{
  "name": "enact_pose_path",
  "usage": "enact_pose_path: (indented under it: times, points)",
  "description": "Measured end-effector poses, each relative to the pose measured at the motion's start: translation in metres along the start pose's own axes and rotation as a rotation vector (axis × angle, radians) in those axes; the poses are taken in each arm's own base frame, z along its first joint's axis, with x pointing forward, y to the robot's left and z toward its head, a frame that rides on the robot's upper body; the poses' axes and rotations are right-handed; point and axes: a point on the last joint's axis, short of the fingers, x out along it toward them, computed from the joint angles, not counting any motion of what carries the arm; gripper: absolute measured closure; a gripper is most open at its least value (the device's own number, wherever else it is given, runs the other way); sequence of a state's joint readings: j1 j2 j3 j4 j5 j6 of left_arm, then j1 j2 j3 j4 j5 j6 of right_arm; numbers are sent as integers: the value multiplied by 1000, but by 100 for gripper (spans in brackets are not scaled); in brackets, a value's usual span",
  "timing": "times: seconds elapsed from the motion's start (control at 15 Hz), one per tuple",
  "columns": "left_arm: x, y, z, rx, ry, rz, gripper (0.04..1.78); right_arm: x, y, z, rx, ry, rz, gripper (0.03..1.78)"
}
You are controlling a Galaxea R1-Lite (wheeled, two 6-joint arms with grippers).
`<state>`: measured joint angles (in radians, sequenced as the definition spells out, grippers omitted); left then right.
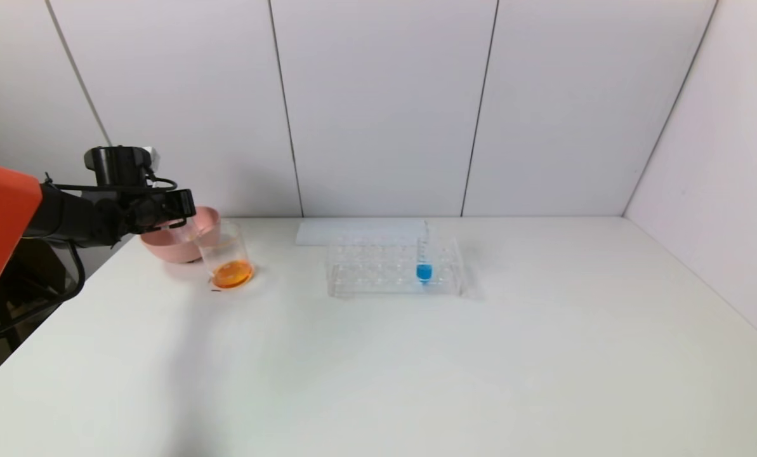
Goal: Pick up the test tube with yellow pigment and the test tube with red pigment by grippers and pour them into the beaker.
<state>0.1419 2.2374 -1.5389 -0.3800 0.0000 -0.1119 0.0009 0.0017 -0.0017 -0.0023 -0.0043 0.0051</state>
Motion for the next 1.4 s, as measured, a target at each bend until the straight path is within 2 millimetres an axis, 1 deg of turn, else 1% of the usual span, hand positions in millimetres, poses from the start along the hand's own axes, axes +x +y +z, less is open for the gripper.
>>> enact_pose_path:
  times: [0.53,0.67,0.8,0.87,1.0,1.13,1.27,1.4]
  points:
    - [-2,4,-1,1,4,8,137,0,0,0,0,0,0,11]
    - [-2,5,0,2,5,10,130,0,0,0,0,0,1,11]
    - [-2,5,1,3,2,11,113,0,0,0,0,0,0,11]
    - [-2,6,1,2,2,11,100,0,0,0,0,0,0,11]
    - [-3,6,2,1,0,11,66,0,0,0,0,0,0,11]
    - [-3,6,2,2,-3,11,36,0,0,0,0,0,0,11]
    - [-3,6,2,2,-5,11,17,0,0,0,0,0,0,11]
    - [-5,6,3,3,-8,10,7,0,0,0,0,0,0,11]
